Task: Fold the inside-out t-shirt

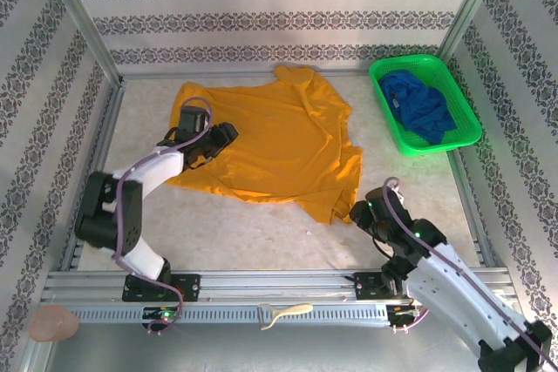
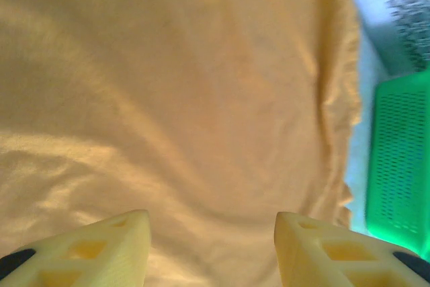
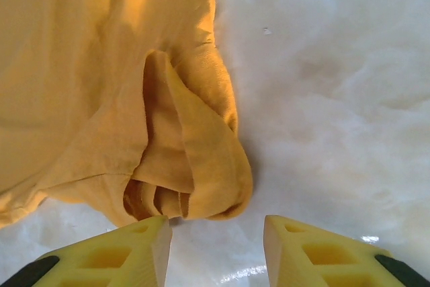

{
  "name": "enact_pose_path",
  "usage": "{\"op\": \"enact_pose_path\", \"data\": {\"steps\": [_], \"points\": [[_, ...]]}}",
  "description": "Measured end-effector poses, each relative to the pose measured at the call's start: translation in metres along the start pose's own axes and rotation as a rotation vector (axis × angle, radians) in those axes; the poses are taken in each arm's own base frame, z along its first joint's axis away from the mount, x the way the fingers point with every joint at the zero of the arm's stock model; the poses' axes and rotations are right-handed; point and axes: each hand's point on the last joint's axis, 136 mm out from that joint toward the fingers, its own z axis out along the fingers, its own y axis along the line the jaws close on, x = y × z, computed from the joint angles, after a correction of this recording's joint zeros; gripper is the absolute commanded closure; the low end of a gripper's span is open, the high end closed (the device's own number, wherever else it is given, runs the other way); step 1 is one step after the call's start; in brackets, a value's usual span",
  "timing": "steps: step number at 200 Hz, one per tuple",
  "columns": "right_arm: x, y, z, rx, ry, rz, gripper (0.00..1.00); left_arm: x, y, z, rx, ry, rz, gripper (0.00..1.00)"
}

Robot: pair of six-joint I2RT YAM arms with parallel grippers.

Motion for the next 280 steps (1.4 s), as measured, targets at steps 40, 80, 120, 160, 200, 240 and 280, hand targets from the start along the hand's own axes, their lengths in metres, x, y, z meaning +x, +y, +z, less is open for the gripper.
{"op": "enact_pose_path", "data": {"steps": [40, 80, 120, 160, 200, 240, 280], "points": [[-0.004, 0.03, 0.026, 0.003, 0.059, -0.074, 0.6, -0.002, -0.019, -0.063, 0.037, -0.09, 0.083, 0.44], [-0.009, 0.048, 0.05, 0.005, 0.086, -0.089, 0.62, 0.021, 0.025, -0.09, -0.057, -0.076, 0.059, 0.4], [-0.017, 0.047, 0.064, 0.017, 0.083, -0.06, 0.64, 0.025, 0.046, -0.111, -0.097, -0.096, 0.031, 0.4], [-0.025, 0.043, 0.075, 0.026, 0.08, -0.029, 0.65, 0.025, 0.051, -0.116, -0.105, -0.099, 0.018, 0.39], [-0.02, 0.043, 0.089, 0.03, 0.119, -0.024, 0.68, 0.029, 0.058, -0.114, -0.116, -0.088, 0.009, 0.39], [-0.018, 0.05, 0.097, 0.015, 0.144, -0.039, 0.93, 0.031, 0.063, -0.114, -0.124, -0.083, 0.001, 0.38], [-0.019, 0.058, 0.092, -0.024, 0.144, -0.044, 1.0, 0.029, 0.071, -0.117, -0.133, -0.095, -0.019, 0.36]]}}
